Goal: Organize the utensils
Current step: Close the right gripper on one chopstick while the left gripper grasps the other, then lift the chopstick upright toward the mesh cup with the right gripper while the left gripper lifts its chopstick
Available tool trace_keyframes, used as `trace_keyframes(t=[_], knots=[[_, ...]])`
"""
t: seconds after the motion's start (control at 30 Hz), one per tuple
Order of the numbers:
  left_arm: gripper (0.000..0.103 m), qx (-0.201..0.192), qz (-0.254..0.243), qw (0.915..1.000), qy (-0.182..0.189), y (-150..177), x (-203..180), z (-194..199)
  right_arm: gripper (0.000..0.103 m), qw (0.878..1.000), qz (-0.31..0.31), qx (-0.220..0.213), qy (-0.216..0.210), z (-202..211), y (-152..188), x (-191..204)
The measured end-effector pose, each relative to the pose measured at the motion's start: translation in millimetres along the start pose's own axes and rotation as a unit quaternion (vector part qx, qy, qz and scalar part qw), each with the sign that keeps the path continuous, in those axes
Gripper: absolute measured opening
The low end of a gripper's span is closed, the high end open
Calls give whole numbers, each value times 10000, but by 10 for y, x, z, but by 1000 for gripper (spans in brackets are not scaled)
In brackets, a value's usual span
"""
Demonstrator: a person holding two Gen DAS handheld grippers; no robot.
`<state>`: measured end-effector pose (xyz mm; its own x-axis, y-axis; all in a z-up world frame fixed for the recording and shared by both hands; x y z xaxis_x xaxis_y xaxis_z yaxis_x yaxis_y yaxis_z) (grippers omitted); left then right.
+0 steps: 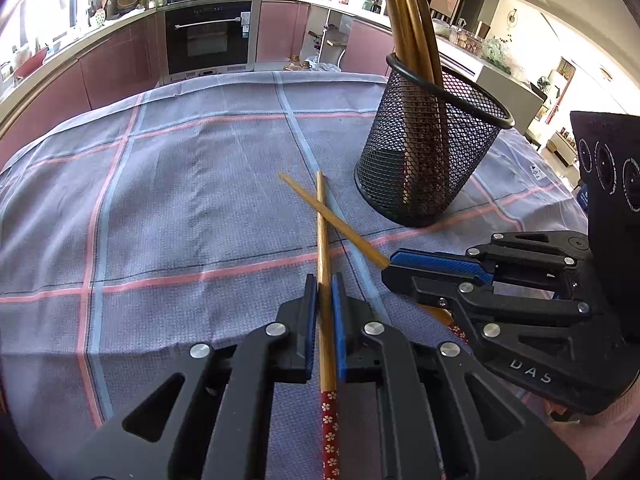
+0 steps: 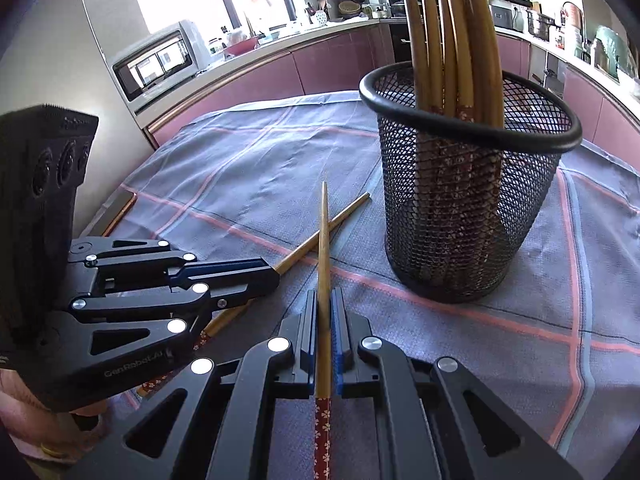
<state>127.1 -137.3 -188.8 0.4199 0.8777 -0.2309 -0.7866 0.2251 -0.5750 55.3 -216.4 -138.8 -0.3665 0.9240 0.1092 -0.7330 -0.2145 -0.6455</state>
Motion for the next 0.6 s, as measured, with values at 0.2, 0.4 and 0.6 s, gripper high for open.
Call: trace_keyframes(t=[0.2,0.4,0.6], knots=[[10,6,-54,10000,-46,-48,0,-55,6,10000,71,8,49,-20,-1,0],[8,-48,-60,9999,-83,-50,-25,-54,6,10000,8,-66,34,5,-6,-30],[8,-121,-58,9999,-31,-49,-46,18,6,9998,-5,-207,-16,105,-31,-40]])
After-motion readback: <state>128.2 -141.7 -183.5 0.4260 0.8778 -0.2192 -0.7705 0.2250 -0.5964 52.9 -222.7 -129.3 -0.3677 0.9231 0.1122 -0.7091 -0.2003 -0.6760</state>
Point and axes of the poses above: each gripper's, at about its wrist camera, not at the fingertips, and z roughly against the way its jaws point, x to its left, y to its underside, the point moved 10 cm from there along -z, roughly the way its jaws point, and after that the axes turned 7 degrees about z, right-handed, at the moved point
